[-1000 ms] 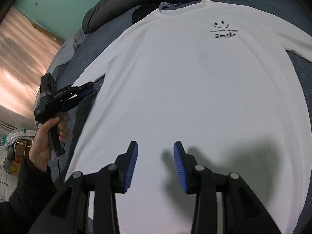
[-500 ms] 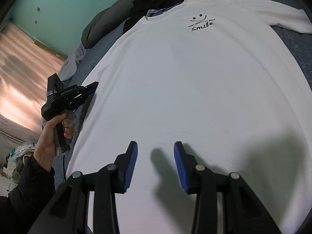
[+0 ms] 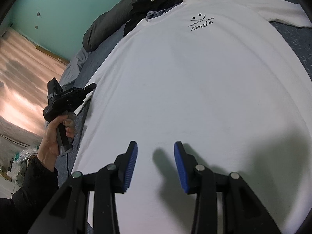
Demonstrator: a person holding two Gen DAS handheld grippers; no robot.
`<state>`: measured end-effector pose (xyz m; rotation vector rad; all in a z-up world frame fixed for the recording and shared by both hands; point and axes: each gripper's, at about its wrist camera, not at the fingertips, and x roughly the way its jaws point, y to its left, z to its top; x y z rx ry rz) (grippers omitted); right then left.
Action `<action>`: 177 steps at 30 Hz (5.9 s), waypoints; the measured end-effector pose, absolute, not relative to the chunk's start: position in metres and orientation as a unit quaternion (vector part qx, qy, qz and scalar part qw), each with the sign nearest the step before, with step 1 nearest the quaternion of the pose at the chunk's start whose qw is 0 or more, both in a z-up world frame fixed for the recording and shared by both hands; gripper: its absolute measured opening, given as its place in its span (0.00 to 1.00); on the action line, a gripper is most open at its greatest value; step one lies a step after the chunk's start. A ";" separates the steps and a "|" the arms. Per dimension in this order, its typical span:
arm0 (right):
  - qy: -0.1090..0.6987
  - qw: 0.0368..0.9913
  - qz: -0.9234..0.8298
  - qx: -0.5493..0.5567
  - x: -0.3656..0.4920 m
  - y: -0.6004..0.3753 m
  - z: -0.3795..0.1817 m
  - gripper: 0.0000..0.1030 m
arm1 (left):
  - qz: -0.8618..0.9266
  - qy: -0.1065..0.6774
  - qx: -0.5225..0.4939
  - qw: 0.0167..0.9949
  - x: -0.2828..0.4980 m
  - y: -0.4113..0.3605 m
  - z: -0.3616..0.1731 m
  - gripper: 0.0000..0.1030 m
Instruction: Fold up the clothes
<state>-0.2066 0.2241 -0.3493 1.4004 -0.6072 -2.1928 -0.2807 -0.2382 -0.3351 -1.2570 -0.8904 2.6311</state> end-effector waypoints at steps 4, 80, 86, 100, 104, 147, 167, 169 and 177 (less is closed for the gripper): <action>-0.222 0.234 -0.798 0.509 -0.206 0.226 -0.349 0.38 | 0.864 -0.289 -0.411 0.022 -0.279 -0.248 -0.339 0.01; -0.259 0.277 -0.796 0.472 -0.198 0.232 -0.329 0.38 | 0.803 -0.330 -0.494 0.049 -0.144 -0.230 -0.356 0.23; -0.256 0.276 -0.795 0.475 -0.197 0.231 -0.331 0.38 | 0.805 -0.332 -0.489 0.051 -0.149 -0.231 -0.357 0.21; -0.257 0.277 -0.794 0.476 -0.198 0.231 -0.331 0.38 | 0.826 -0.297 -0.476 0.048 -0.160 -0.230 -0.334 0.00; -0.258 0.277 -0.795 0.475 -0.198 0.232 -0.331 0.38 | 0.824 -0.296 -0.481 0.049 -0.167 -0.229 -0.336 0.00; -0.265 0.286 -0.797 0.462 -0.194 0.231 -0.320 0.38 | 0.805 -0.199 -0.559 0.018 -0.137 -0.221 -0.327 0.13; -0.273 0.289 -0.798 0.454 -0.196 0.237 -0.314 0.38 | 0.787 -0.194 -0.584 0.025 -0.114 -0.192 -0.344 0.13; -0.273 0.289 -0.798 0.454 -0.196 0.236 -0.314 0.38 | 0.787 -0.198 -0.584 0.025 -0.112 -0.194 -0.345 0.11; -0.274 0.289 -0.798 0.453 -0.195 0.235 -0.313 0.38 | 0.801 -0.191 -0.567 0.015 -0.109 -0.197 -0.334 0.01</action>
